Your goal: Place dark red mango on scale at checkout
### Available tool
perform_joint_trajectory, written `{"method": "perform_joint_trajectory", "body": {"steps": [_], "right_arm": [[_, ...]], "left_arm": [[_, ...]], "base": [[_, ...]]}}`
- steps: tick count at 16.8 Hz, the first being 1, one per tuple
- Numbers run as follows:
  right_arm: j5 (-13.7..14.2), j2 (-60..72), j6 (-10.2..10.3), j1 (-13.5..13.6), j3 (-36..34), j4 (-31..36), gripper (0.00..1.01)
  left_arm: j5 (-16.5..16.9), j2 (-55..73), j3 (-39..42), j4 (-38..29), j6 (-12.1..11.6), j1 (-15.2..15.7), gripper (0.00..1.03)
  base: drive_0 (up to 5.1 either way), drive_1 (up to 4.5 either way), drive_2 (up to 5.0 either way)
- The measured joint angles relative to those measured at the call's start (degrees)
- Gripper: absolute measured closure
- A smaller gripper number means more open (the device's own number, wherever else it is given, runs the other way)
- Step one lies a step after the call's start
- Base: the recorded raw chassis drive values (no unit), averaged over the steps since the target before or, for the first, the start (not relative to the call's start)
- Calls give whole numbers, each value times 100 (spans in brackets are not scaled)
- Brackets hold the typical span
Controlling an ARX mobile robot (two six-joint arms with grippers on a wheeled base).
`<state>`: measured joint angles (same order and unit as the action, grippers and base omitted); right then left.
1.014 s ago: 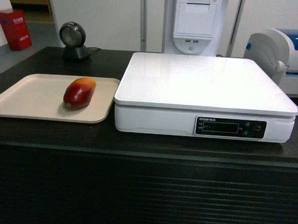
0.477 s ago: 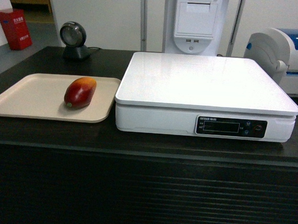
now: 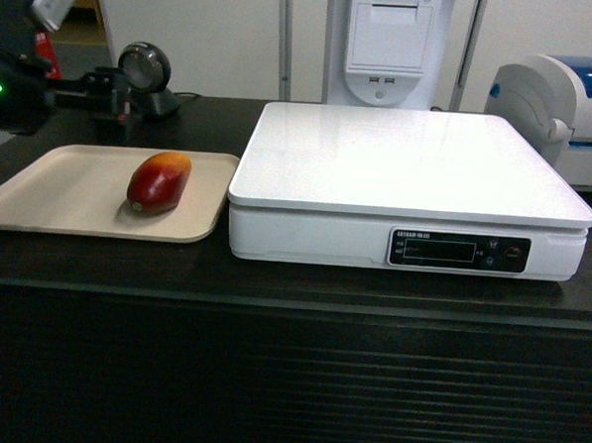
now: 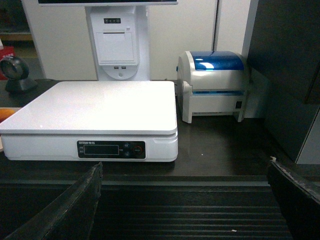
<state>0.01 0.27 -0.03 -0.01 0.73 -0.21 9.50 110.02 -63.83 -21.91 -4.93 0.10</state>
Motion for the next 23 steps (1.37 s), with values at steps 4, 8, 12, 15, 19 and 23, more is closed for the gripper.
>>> {"method": "perform_joint_trajectory", "body": {"steps": [4, 8, 12, 15, 19, 23], "right_arm": [[0, 0, 0, 0, 0, 0, 3], [0, 0, 0, 0, 0, 0, 3], [0, 0, 0, 0, 0, 2, 3], [0, 0, 0, 0, 0, 2, 3], [0, 0, 0, 0, 0, 0, 3], [0, 0, 0, 0, 0, 0, 3]], "left_arm": [[-103, 960, -1169, 699, 90, -284, 5], [-374, 1471, -1860, 1023, 146, -332, 5], [-437, 2159, -2780, 1834, 385, -164, 5], [-127, 2275, -3077, 2225, 557, -76, 5], [2, 2369, -3307, 2660, 490, -114, 5], [-142, 2605, -3397, 2874, 186, -184, 5]], "base": [[0, 0, 0], [0, 0, 0], [0, 0, 0], [0, 0, 0], [0, 0, 0], [0, 0, 0]]}}
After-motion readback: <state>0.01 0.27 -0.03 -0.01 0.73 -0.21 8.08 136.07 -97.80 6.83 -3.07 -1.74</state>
